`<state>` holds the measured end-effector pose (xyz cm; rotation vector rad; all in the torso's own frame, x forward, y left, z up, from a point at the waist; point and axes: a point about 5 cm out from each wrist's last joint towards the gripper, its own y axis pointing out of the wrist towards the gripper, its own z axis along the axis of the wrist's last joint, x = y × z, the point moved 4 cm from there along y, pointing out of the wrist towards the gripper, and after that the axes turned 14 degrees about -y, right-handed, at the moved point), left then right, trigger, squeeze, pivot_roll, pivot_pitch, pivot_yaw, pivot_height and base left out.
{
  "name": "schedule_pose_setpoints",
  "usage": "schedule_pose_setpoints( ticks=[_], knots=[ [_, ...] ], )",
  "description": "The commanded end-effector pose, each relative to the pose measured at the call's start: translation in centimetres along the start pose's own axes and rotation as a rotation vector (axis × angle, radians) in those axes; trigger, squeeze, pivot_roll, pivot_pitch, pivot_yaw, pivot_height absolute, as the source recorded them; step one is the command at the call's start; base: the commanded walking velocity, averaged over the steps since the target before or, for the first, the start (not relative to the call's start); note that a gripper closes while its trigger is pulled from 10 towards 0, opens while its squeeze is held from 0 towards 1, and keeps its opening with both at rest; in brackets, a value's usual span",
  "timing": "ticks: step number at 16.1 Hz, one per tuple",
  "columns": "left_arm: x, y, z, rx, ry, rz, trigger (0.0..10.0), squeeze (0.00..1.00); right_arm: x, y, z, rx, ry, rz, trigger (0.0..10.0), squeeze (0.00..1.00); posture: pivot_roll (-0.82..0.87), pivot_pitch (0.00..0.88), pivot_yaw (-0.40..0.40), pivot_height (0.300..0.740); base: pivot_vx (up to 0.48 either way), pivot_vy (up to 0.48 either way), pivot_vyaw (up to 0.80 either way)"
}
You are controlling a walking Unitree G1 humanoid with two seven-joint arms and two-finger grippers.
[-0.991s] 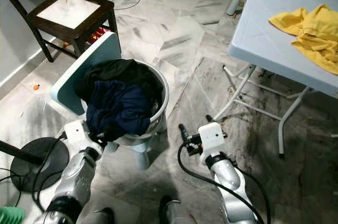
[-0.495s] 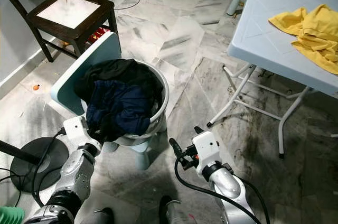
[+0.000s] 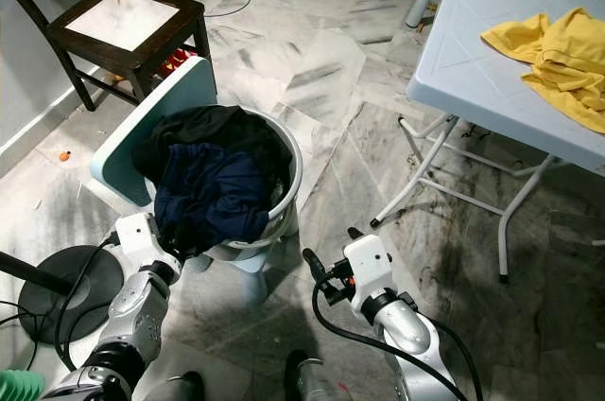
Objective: Hang hanger
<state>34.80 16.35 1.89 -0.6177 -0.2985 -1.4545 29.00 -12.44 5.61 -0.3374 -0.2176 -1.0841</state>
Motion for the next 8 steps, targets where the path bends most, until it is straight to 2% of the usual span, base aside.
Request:
schedule_pose_setpoints(
  ticks=[1,5,8],
  knots=[
    [-0.54,-0.42,-0.99,-0.033,-0.001,0.019,0.0,0.0,-0.18,-0.5,-0.43,-0.02,-0.001,0.004,10.0,0.0,-0.09,0.245,-0.122,0.74,0.0,0.0,0.0],
    [-0.75,-0.42,-1.23,-0.055,0.045,0.031,0.0,0.0,-0.44,-0.8,-0.72,-0.034,-0.003,0.003,10.0,0.0,-0.1,0.253,-0.113,0.74,0.0,0.0,0.0],
    [-0.65,-0.38,-1.38,-0.063,0.048,0.03,0.0,0.0,-0.45,-0.95,-0.83,-0.04,-0.002,-0.002,10.0,0.0,-0.1,0.255,-0.11,0.74,0.0,0.0,0.0]
  ],
)
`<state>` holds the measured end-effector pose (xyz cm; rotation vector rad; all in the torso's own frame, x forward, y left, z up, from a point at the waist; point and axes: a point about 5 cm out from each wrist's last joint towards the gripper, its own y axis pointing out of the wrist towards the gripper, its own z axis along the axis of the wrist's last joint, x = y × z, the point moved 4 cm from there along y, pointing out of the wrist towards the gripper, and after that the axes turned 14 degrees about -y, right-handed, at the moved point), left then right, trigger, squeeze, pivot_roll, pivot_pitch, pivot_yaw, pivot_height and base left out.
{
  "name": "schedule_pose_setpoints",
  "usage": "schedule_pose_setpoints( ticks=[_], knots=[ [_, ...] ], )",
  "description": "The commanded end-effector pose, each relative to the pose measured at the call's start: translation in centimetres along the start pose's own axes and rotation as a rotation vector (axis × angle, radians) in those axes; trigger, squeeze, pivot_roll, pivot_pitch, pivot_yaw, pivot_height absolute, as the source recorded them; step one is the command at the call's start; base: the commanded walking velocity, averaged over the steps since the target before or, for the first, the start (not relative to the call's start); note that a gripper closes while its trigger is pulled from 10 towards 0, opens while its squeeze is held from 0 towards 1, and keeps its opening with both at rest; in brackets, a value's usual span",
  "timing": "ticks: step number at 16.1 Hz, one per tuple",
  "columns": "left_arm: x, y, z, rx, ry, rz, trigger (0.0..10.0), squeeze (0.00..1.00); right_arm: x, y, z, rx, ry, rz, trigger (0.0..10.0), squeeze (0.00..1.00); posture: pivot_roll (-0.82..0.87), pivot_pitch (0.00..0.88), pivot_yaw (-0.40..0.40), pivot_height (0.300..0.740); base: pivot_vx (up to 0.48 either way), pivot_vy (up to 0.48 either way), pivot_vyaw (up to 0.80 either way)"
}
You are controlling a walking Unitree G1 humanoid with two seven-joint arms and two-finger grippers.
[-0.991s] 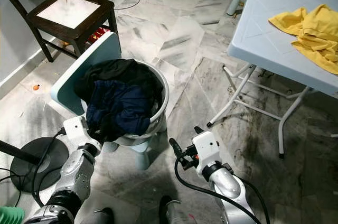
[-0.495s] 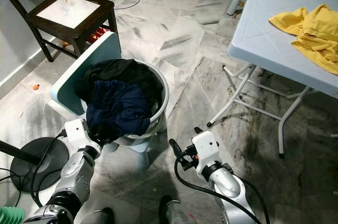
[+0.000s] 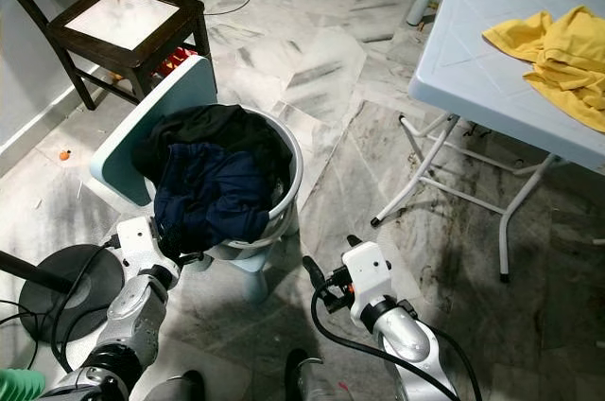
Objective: Hang hanger
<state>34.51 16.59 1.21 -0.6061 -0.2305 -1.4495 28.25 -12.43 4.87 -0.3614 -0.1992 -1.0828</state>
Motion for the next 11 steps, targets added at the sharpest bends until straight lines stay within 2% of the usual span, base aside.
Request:
schedule_pose_setpoints(
  ticks=[1,3,6,11],
  knots=[
    [0.0,-0.2,-0.9,-0.042,0.052,0.006,0.0,0.0,0.1,-0.4,-0.2,-0.013,-0.005,-0.008,10.0,0.0,-0.1,0.254,-0.109,0.74,0.0,0.0,0.0],
    [-0.2,-0.2,-1.1,-0.059,0.103,0.015,0.0,0.0,0.1,-0.2,-0.2,-0.015,-0.003,-0.011,10.0,0.0,-0.1,0.254,-0.109,0.74,0.0,0.0,0.0],
    [-0.2,0.0,-0.2,-0.023,0.196,0.013,0.0,0.0,0.2,-0.3,-0.2,-0.018,-0.004,-0.018,10.0,0.0,-0.1,0.252,-0.108,0.74,0.0,0.0,0.0],
    [1.8,0.8,1.7,0.065,0.35,-0.054,0.0,0.0,0.3,-0.1,-0.1,-0.016,-0.002,-0.028,10.0,0.0,-0.11,0.241,-0.102,0.74,0.0,0.0,0.0]
  ],
)
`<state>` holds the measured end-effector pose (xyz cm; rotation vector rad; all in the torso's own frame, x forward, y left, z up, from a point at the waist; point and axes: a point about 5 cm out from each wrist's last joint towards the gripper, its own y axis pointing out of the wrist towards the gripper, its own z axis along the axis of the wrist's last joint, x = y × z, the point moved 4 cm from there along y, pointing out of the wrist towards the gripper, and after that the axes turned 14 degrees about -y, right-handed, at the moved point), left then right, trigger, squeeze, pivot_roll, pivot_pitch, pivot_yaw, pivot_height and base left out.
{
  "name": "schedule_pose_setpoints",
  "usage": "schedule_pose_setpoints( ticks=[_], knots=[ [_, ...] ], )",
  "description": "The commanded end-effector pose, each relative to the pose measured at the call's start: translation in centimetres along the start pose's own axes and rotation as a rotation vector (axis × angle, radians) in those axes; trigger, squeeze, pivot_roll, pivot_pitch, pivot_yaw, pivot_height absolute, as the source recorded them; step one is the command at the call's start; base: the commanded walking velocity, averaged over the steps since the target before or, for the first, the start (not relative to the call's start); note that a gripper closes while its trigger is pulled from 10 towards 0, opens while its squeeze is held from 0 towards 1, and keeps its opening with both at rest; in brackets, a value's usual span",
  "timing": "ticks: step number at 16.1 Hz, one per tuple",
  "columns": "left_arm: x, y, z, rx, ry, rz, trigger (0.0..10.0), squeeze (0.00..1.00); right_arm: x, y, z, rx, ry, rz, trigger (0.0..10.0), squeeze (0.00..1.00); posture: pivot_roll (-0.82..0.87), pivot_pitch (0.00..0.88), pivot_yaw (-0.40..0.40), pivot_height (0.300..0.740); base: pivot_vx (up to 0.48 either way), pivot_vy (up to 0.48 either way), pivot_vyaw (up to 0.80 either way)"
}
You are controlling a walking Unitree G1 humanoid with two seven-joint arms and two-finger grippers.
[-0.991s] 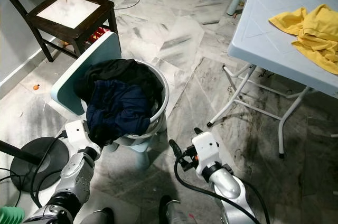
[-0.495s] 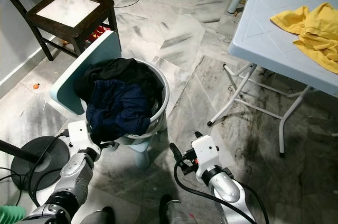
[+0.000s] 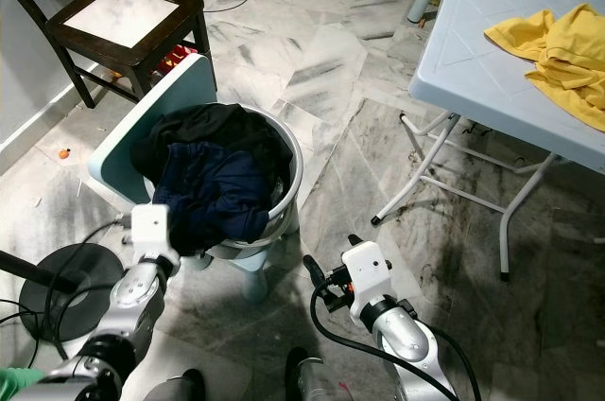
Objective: Hang hanger
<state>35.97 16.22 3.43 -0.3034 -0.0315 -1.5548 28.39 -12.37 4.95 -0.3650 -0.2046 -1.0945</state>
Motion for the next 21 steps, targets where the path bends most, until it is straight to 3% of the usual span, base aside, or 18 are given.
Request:
schedule_pose_setpoints(
  ticks=[1,3,4,6,7,11,14,18,21],
  knots=[
    [0.8,0.0,0.4,0.03,0.066,-0.034,0.0,0.0,0.3,-0.3,-0.2,-0.014,0.003,-0.017,10.0,0.0,-0.11,0.242,-0.101,0.74,0.0,0.0,0.0],
    [3.5,0.1,1.8,0.12,0.213,-0.152,0.0,0.0,0.2,-0.4,-0.3,-0.016,0.002,-0.018,10.0,0.0,-0.11,0.242,-0.102,0.74,0.0,0.0,0.0],
    [3.9,0.1,1.8,0.125,0.229,-0.162,0.0,0.0,0.1,-0.4,-0.3,-0.017,0.001,-0.017,10.0,0.0,-0.11,0.242,-0.102,0.74,0.0,0.0,0.0],
    [3.6,0.1,1.5,0.117,0.166,-0.11,0.0,0.0,0.1,-0.4,-0.4,-0.02,-0.002,-0.017,10.0,0.0,-0.11,0.243,-0.101,0.74,0.0,0.0,0.0],
    [1.7,-0.4,0.8,0.103,0.044,-0.007,10.0,1.0,0.1,-0.5,-0.5,-0.022,-0.005,-0.017,10.0,0.0,-0.11,0.247,-0.1,0.74,0.0,0.0,0.0],
    [-1.3,-2.3,-2.4,0.017,-0.026,0.138,10.0,1.0,-0.3,-0.5,-0.5,-0.022,-0.005,-0.006,10.0,0.0,-0.09,0.255,-0.104,0.74,0.0,0.0,0.0],
    [-2.4,-2.9,-3.4,-0.021,-0.085,0.198,10.0,1.0,-0.4,-0.2,-0.2,-0.012,-0.008,0.006,10.0,0.0,-0.09,0.259,-0.106,0.74,0.0,0.0,0.0],
    [-2.5,-2.5,-2.9,-0.013,-0.153,0.207,10.0,1.0,-0.3,-0.6,-0.3,-0.015,-0.014,0.002,10.0,0.0,-0.11,0.263,-0.107,0.74,0.0,0.0,0.0],
    [-2.4,-2.5,-2.7,0.007,-0.149,0.207,10.0,1.0,-0.3,-0.9,-0.5,-0.02,-0.015,-0.002,10.0,0.0,-0.12,0.262,-0.104,0.74,0.0,0.0,0.0]
  ],
)
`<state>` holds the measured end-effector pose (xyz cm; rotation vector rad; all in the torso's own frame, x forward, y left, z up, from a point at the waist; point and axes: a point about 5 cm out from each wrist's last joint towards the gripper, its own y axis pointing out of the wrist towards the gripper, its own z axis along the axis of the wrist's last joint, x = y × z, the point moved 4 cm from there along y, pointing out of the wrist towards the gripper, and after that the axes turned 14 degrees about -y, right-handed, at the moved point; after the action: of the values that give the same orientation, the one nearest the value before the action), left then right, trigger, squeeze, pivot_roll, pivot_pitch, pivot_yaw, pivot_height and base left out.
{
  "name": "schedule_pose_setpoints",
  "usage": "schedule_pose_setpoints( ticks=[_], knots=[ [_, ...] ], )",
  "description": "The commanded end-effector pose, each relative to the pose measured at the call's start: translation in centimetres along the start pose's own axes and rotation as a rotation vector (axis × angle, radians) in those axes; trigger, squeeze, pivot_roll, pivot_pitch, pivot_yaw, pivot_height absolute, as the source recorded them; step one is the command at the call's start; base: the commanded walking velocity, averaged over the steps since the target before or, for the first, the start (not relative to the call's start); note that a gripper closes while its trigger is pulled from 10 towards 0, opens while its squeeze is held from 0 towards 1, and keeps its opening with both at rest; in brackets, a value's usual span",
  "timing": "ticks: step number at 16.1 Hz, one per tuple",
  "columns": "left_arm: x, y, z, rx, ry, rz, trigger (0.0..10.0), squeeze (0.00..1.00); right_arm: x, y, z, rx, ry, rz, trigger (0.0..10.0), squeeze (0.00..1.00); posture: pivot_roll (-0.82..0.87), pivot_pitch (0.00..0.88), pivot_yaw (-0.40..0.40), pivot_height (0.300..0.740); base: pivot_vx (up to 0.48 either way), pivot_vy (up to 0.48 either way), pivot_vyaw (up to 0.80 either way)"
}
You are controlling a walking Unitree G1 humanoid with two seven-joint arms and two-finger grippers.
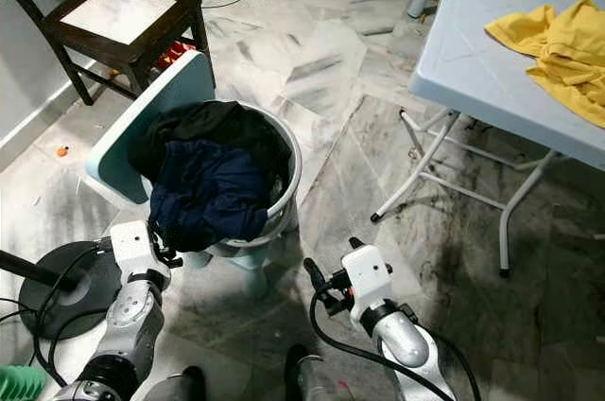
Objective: Hang hanger
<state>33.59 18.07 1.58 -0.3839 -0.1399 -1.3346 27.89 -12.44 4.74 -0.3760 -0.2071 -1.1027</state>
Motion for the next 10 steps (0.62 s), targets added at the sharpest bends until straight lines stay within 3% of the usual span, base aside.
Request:
schedule_pose_setpoints(
  ticks=[1,3,5,7,10],
  knots=[
    [-0.2,-0.5,-0.8,-0.013,0.006,0.01,10.0,1.0,0.0,-0.5,-0.3,-0.012,-0.009,0.004,10.0,0.0,-0.12,0.262,-0.106,0.74,0.0,0.0,0.0],
    [0.2,-0.5,-0.7,-0.004,-0.012,-0.011,10.0,1.0,0.0,-0.5,-0.2,-0.01,-0.011,0.003,10.0,0.0,-0.12,0.263,-0.108,0.74,0.0,0.0,0.0],
    [0.6,-0.5,-1.3,-0.049,-0.143,-0.027,10.0,1.0,0.1,-0.4,-0.1,-0.009,-0.015,0.003,10.0,0.0,-0.12,0.264,-0.112,0.74,0.0,0.0,0.0],
    [0.4,-0.3,-1.5,-0.071,-0.204,-0.016,10.0,1.0,0.1,-0.4,-0.1,-0.009,-0.016,0.005,10.0,0.0,-0.13,0.265,-0.115,0.74,0.0,0.0,0.0],
    [1.2,0.2,-1.5,-0.112,-0.232,-0.06,10.0,1.0,0.2,-0.6,-0.1,-0.012,-0.021,0.006,10.0,0.0,-0.14,0.264,-0.119,0.74,0.0,0.0,0.0]
  ],
)
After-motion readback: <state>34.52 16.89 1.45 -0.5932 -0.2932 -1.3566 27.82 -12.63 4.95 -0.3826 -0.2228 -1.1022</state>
